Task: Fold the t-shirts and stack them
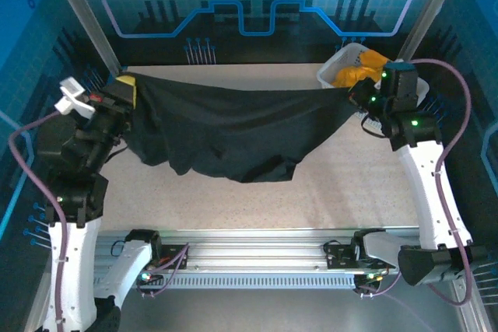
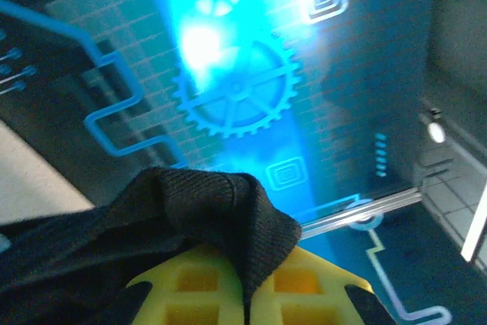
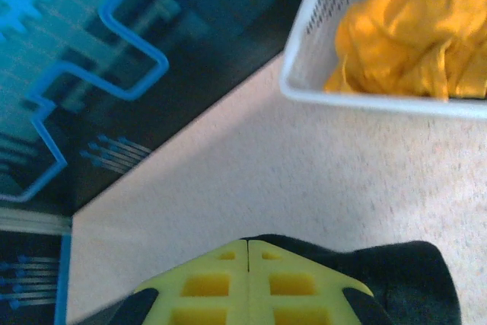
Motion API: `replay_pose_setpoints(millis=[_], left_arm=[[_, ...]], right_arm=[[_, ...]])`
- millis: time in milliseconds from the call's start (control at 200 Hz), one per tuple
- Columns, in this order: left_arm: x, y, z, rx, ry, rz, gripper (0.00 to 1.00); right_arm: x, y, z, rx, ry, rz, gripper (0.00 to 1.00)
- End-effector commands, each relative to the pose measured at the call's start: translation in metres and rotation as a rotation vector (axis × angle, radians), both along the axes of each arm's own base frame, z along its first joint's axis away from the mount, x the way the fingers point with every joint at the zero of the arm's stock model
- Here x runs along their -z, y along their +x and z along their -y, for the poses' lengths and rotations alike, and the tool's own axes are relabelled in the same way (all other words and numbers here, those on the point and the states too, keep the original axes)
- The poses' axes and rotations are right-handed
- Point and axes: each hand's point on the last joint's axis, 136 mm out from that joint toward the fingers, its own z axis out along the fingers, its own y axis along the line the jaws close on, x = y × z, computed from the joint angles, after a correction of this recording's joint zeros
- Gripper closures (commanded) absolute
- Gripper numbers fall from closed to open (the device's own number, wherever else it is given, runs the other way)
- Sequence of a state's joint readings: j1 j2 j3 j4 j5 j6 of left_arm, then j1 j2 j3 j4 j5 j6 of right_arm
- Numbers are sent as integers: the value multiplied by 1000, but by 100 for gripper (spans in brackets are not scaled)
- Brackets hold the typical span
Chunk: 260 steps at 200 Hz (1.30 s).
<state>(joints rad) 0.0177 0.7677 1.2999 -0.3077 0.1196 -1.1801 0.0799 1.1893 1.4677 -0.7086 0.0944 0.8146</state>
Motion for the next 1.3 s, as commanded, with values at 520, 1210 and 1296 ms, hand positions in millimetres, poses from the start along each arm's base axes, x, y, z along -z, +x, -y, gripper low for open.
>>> replay_pose_setpoints(millis=[520, 1210, 1296], left_arm=[[219, 288, -82, -45, 13, -577, 53], [433, 105, -120, -8, 151, -1196, 52], [444, 120, -126, 18, 175, -1176, 48]], right_arm=[[103, 245, -68, -298, 36, -232, 60], [258, -13, -99, -347, 107, -658, 53], [263, -30, -95, -368, 112, -674, 52]])
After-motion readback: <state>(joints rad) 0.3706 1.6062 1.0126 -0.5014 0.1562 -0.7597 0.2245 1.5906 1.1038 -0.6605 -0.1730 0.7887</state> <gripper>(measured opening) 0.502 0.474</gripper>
